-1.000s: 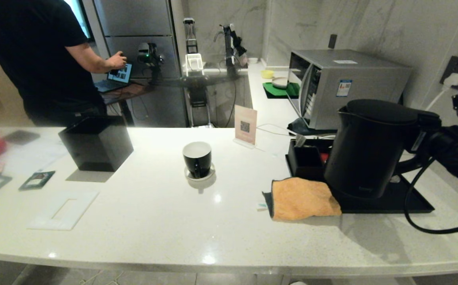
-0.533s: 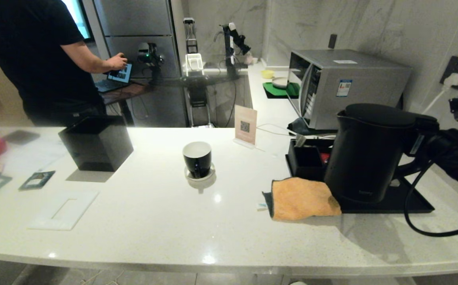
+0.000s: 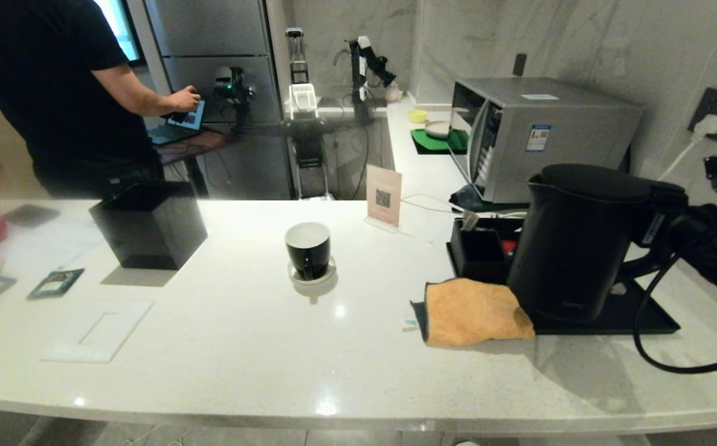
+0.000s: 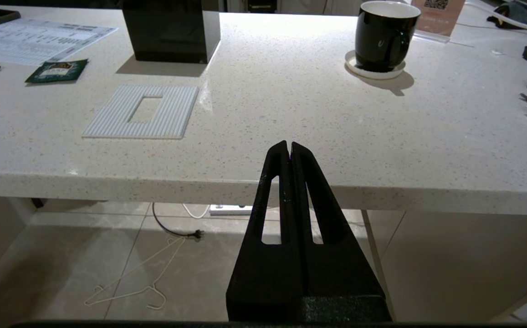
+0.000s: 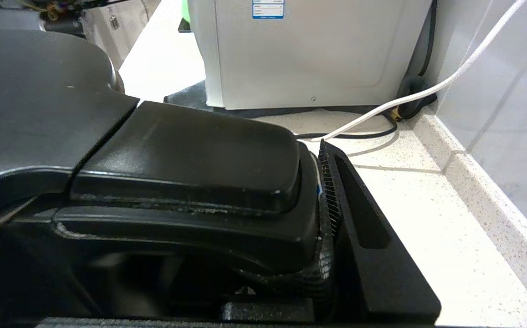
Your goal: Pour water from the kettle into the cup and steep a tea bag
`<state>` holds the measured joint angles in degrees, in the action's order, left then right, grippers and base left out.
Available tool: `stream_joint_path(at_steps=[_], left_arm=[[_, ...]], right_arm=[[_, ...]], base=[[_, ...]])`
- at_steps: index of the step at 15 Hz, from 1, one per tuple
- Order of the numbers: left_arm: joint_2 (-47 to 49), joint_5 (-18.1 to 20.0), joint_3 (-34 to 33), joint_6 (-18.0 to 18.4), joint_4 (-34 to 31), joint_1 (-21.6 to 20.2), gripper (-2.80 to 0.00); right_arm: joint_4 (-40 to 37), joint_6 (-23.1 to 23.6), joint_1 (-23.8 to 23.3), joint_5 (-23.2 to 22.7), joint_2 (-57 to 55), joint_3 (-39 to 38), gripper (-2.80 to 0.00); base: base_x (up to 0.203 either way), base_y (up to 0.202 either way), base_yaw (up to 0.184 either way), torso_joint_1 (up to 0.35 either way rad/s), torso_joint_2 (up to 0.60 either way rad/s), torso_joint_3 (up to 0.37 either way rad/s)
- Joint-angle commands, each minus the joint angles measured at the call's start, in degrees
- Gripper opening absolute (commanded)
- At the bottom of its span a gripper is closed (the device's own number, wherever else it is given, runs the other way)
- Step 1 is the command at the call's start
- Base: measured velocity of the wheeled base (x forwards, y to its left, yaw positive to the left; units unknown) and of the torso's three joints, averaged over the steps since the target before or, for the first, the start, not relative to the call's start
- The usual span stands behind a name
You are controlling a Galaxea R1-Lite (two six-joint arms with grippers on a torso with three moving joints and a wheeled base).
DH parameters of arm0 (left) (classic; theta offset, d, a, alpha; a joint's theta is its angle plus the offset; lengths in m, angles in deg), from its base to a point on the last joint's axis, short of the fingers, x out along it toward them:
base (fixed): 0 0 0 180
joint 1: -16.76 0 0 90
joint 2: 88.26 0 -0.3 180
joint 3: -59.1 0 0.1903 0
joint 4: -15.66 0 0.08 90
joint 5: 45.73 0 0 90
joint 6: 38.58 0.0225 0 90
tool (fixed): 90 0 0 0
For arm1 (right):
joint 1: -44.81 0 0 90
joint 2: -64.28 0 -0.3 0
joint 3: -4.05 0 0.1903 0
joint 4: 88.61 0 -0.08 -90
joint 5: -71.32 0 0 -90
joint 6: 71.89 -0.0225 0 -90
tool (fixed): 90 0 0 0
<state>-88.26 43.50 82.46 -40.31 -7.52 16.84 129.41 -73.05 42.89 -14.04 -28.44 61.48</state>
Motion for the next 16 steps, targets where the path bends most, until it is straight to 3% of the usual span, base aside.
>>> stream_joint_path(at_steps=[1, 16], left_arm=[[0.1, 0.0, 0.0, 0.0, 0.0, 0.0, -2.80], [0.1, -0.1, 0.0, 0.0, 0.0, 0.0, -2.80]], right_arm=[[0.2, 0.0, 0.0, 0.0, 0.0, -0.1, -2.80], [1.1, 0.0, 0.3, 0.0, 0.3, -0.8, -2.80]], base=[[0.000, 0.000, 0.000, 0.000, 0.00, 0.000], [0.000, 0.186, -0.001, 0.002, 0.00, 0.002]])
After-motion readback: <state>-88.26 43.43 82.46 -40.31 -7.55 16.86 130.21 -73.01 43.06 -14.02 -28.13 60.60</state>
